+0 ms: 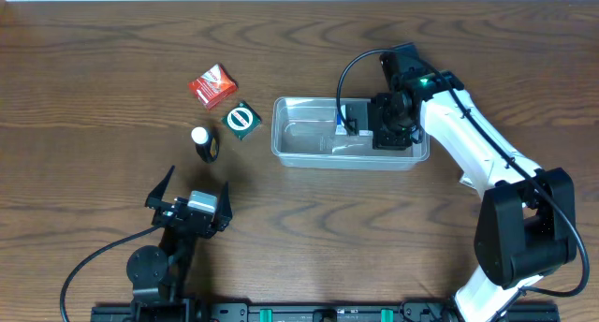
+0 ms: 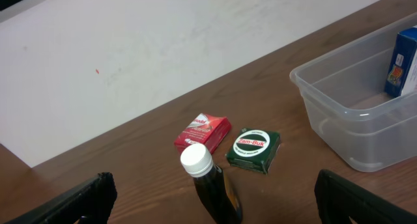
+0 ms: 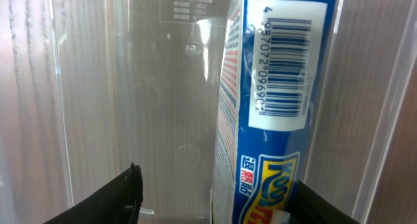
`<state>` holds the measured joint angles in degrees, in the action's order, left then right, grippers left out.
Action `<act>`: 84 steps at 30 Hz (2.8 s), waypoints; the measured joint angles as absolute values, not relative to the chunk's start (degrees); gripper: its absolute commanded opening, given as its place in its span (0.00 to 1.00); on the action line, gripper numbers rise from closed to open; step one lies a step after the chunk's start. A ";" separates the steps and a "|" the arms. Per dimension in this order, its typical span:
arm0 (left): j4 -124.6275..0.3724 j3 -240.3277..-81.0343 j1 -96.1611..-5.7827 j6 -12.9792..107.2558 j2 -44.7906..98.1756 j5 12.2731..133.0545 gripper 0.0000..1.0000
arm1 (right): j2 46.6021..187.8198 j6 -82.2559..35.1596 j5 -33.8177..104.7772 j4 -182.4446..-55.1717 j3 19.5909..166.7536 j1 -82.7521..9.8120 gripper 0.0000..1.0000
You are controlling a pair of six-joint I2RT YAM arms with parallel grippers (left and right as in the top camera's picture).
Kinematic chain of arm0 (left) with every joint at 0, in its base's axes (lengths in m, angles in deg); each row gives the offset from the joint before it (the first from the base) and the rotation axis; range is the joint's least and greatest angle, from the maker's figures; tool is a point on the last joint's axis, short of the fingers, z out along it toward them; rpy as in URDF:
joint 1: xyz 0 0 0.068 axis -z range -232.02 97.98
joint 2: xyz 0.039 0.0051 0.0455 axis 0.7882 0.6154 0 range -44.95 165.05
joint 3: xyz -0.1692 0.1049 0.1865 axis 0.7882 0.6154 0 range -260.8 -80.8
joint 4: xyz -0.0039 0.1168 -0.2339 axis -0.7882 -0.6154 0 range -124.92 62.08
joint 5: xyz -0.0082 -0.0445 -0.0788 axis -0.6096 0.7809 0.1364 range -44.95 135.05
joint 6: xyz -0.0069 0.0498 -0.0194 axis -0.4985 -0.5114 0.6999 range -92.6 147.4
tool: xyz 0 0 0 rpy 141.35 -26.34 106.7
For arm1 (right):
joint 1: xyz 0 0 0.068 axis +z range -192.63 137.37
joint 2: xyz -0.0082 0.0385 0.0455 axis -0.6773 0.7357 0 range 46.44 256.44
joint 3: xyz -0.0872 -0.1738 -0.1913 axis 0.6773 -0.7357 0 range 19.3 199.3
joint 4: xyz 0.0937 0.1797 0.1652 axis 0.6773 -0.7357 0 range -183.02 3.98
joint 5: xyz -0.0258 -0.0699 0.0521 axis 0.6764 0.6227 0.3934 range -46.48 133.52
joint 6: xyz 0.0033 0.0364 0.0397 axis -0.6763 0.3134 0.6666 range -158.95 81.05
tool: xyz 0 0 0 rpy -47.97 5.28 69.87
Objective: Pack container
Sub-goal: 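Lower the blue box upright into the container with the right gripper, then push the blue box flat into the container with the right gripper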
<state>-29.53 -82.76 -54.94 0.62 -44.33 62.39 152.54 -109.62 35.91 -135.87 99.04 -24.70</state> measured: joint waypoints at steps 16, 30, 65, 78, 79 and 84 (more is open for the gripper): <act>-29.53 -82.76 -54.94 0.62 -44.33 62.39 0.98 | 146.05 -101.03 31.40 -138.69 99.94 -24.70 0.76; -29.53 -82.76 -54.94 0.62 -44.33 62.41 0.98 | 146.05 -83.76 17.04 -136.04 99.94 -24.70 0.90; -29.53 -82.76 -54.94 0.62 -44.33 62.39 0.98 | 146.44 -31.90 41.00 -127.80 99.94 -25.18 0.01; -29.53 -82.76 -54.94 0.62 -44.33 62.41 0.98 | 146.51 -31.85 41.59 -127.34 99.94 -25.18 0.01; -29.53 -82.76 -54.94 0.64 -44.33 62.39 0.98 | 146.58 -31.85 41.65 -127.34 99.94 -25.18 0.01; -29.53 -82.76 -54.94 0.62 -44.33 62.41 0.98 | 148.39 -31.70 41.72 -127.74 99.94 -25.16 0.01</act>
